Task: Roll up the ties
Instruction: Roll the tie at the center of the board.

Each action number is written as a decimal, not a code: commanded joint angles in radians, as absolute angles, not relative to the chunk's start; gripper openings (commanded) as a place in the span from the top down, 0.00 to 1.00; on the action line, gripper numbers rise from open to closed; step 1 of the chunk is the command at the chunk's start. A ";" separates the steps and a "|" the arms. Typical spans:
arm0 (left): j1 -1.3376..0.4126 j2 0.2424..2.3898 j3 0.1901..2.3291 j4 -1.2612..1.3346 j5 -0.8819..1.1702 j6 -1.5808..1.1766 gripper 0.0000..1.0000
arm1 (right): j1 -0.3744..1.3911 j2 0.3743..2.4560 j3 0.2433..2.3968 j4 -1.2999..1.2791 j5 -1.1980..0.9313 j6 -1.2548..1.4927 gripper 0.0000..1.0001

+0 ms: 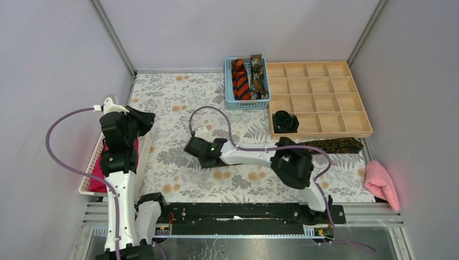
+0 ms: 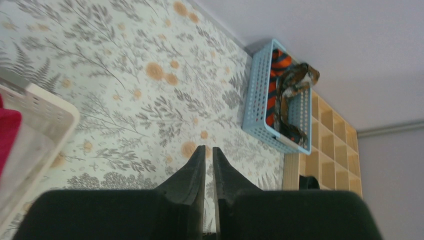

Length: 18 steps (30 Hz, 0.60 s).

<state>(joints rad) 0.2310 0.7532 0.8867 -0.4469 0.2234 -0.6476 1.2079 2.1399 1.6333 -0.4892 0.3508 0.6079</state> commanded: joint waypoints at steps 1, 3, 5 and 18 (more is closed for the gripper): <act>0.235 0.742 0.807 -0.290 0.371 -0.700 0.89 | 1.157 1.947 1.478 -0.227 0.182 0.580 0.98; 0.235 0.745 0.759 -0.232 0.427 -0.730 0.92 | 1.137 1.908 1.411 -0.158 0.120 0.567 0.99; 0.232 0.750 0.688 -0.166 0.482 -0.760 0.93 | 1.123 1.887 1.373 -0.111 0.050 0.561 1.00; 0.010 0.806 0.380 0.276 0.591 -0.864 0.97 | 1.026 1.869 1.154 0.210 -0.247 0.646 1.00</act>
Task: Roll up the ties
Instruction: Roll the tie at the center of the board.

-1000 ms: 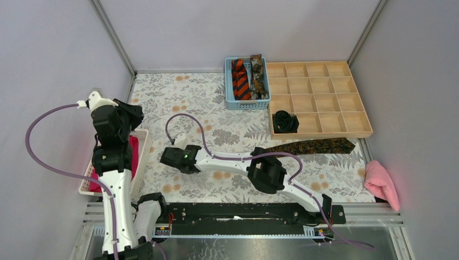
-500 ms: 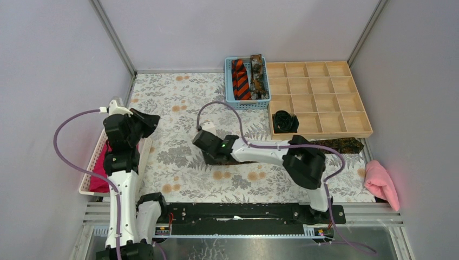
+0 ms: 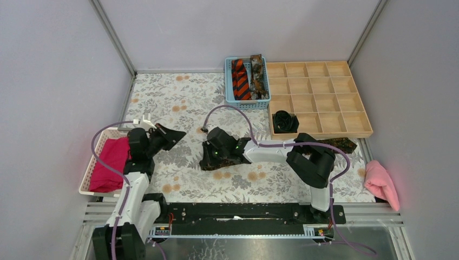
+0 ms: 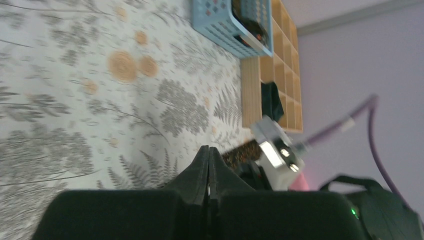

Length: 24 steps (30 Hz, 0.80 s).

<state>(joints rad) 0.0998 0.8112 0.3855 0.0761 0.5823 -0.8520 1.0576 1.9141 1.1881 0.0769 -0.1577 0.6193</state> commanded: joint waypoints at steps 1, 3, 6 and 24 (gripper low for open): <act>-0.018 0.811 0.383 0.276 0.576 -0.859 0.97 | 1.022 1.864 1.143 0.211 -0.245 0.647 1.00; -0.067 0.819 0.385 0.273 0.546 -0.851 0.98 | 1.008 1.847 1.117 0.215 -0.240 0.650 1.00; -0.140 0.835 0.384 0.273 0.499 -0.828 0.98 | 0.988 1.808 1.060 0.229 -0.231 0.653 1.00; -0.299 1.111 0.431 0.316 0.351 -0.730 1.00 | 0.960 1.752 1.018 0.311 -0.353 0.652 1.00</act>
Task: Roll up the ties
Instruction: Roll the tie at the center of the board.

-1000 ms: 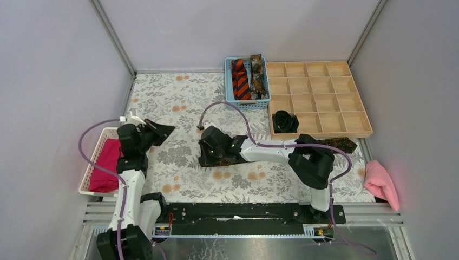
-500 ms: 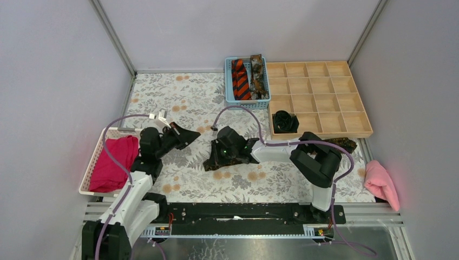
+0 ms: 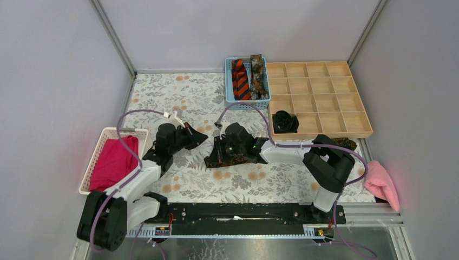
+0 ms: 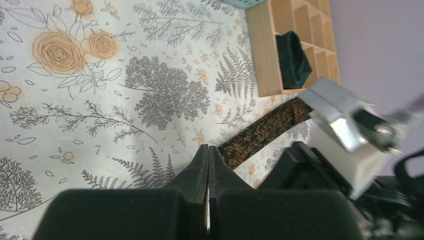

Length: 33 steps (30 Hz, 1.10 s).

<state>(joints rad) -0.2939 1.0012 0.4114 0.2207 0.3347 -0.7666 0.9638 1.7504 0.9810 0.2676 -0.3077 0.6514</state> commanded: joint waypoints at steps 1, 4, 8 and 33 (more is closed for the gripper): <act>-0.299 1.131 0.431 0.336 0.370 -0.734 1.00 | 0.962 1.744 1.013 0.309 -0.346 0.647 1.00; -0.300 1.196 0.425 0.395 0.440 -0.746 1.00 | 0.961 1.712 1.000 0.292 -0.322 0.636 1.00; -0.324 1.265 0.442 0.432 0.529 -0.733 1.00 | 0.961 1.688 0.986 0.256 -0.288 0.607 1.00; -0.479 1.525 0.632 0.059 0.391 -0.531 1.00 | 0.952 1.562 0.943 0.197 -0.237 0.557 1.00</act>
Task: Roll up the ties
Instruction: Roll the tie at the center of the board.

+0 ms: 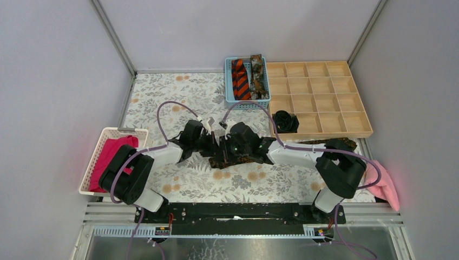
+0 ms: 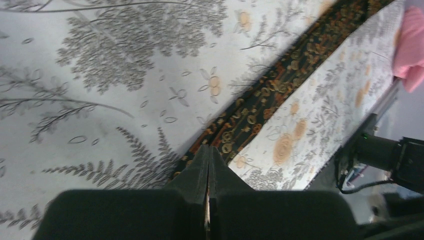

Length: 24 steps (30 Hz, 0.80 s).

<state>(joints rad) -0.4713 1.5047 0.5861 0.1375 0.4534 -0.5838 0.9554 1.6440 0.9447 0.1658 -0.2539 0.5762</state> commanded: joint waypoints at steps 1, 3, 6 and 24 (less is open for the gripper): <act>-0.478 1.539 0.642 0.052 0.389 -0.529 1.00 | 0.952 1.555 0.939 0.195 -0.236 0.555 1.00; -0.479 1.564 0.655 0.046 0.395 -0.516 1.00 | 0.952 1.542 0.932 0.178 -0.218 0.552 1.00; -0.478 1.590 0.654 0.047 0.398 -0.512 1.00 | 0.952 1.525 0.917 0.165 -0.193 0.549 1.00; -0.479 1.579 0.657 0.016 0.352 -0.509 1.00 | 0.886 1.493 0.812 0.155 -0.091 0.534 1.00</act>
<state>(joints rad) -0.4717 1.5936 0.6430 0.0731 0.4164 -0.5404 0.9092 1.5398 0.8185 0.1638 -0.1303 0.5648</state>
